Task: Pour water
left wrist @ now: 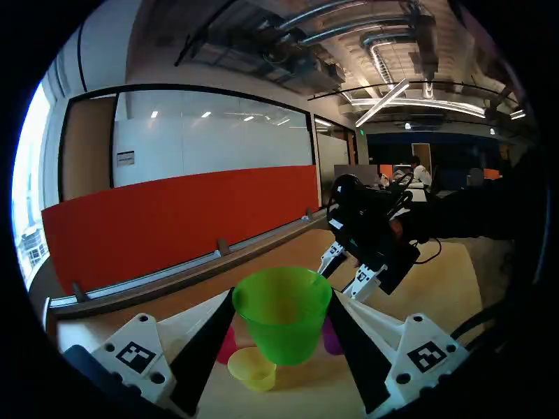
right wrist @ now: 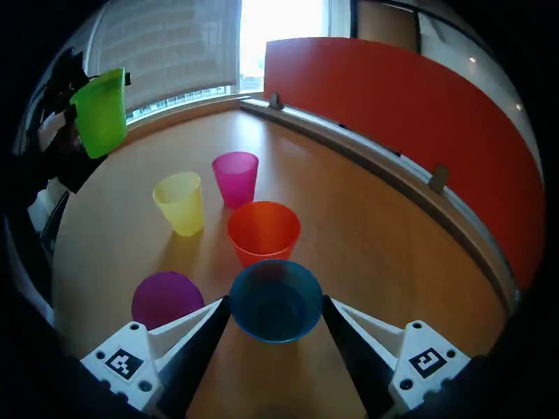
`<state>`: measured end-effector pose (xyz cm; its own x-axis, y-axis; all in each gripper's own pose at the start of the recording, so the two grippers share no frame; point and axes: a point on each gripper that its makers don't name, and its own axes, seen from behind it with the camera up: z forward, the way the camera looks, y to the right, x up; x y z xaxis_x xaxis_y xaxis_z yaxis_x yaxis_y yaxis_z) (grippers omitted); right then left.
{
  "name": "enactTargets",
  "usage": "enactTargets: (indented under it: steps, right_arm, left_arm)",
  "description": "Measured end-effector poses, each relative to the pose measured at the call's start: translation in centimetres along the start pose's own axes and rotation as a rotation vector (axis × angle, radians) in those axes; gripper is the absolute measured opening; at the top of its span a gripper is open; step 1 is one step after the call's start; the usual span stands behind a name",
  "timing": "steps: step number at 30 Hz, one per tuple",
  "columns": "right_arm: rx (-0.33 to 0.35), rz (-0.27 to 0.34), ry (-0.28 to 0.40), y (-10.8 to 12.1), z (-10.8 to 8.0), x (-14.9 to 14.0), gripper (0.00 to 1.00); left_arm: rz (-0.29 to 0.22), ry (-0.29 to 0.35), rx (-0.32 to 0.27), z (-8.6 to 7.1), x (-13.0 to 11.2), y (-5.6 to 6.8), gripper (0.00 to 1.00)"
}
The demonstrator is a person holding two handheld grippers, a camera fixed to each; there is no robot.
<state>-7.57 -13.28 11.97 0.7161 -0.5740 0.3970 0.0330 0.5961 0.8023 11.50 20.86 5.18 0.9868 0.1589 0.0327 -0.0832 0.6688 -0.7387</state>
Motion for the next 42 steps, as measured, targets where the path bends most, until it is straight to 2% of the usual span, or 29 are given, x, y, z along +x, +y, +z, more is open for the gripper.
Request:
enactTargets:
  steps: [15, 26, 30, 42]
  right_arm:
    - [0.002, 0.006, 0.000, -0.10, 0.45, 0.01, 0.99]
    - [-0.003, 0.000, -0.002, -0.16, 0.70, -0.19, 0.99]
    - [0.000, 0.008, 0.006, -0.30, 0.73, -0.13, 0.95]
    - [0.002, 0.030, 0.040, -0.59, 0.29, 0.16, 0.94]
  left_arm:
    - [-0.006, -0.002, 0.008, -0.21, -0.48, -0.61, 0.90]
    - [-0.001, -0.003, 0.011, -0.18, -0.49, -0.48, 0.90]
    - [-0.001, -0.004, 0.010, -0.13, -0.50, -0.44, 0.90]
    - [0.002, -0.005, 0.016, -0.05, -0.50, -0.60, 0.90]
